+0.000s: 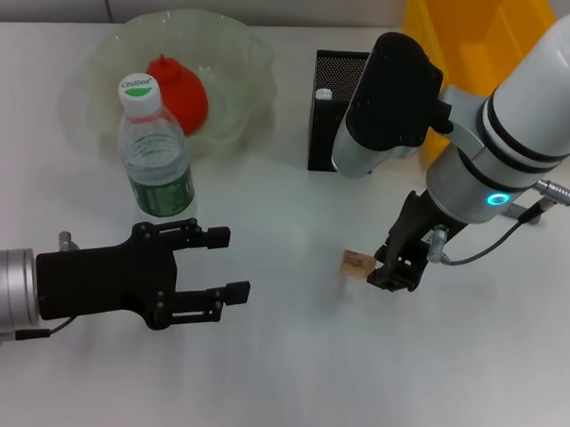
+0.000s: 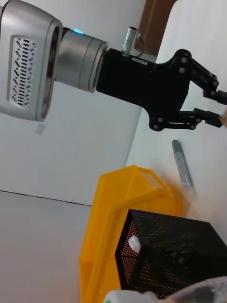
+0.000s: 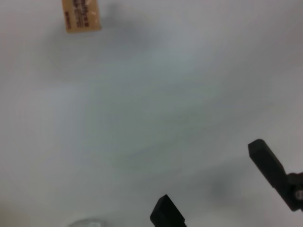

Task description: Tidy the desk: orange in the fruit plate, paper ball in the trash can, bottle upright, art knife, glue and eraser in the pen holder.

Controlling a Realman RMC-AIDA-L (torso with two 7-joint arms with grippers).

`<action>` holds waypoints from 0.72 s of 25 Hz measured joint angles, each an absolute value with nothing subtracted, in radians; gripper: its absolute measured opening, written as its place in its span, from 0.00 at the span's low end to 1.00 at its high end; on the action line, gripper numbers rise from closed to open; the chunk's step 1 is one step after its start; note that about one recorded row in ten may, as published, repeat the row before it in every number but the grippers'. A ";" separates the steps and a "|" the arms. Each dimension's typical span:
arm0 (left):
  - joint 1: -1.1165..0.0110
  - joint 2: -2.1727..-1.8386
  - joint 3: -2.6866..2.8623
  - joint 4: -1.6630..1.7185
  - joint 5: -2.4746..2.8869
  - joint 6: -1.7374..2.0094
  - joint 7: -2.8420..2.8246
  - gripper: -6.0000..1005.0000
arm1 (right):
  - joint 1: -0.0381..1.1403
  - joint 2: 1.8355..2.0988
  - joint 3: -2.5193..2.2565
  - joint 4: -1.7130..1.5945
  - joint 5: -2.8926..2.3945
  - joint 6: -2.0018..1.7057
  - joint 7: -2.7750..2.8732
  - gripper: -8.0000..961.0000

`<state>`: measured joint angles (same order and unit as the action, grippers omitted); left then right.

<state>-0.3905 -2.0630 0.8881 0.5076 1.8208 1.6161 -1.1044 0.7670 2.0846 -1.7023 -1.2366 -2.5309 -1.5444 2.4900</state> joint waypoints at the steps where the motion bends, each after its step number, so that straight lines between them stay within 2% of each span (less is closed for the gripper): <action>1: -0.390 -2.063 0.888 0.508 1.821 1.616 -1.104 0.75 | 0.767 2.085 -1.702 -1.238 -2.531 -1.545 2.490 0.25; 18: -0.387 -2.062 0.888 0.509 1.821 1.621 -1.104 0.75 | 0.740 2.082 -1.472 -1.434 -2.536 -1.661 2.462 0.27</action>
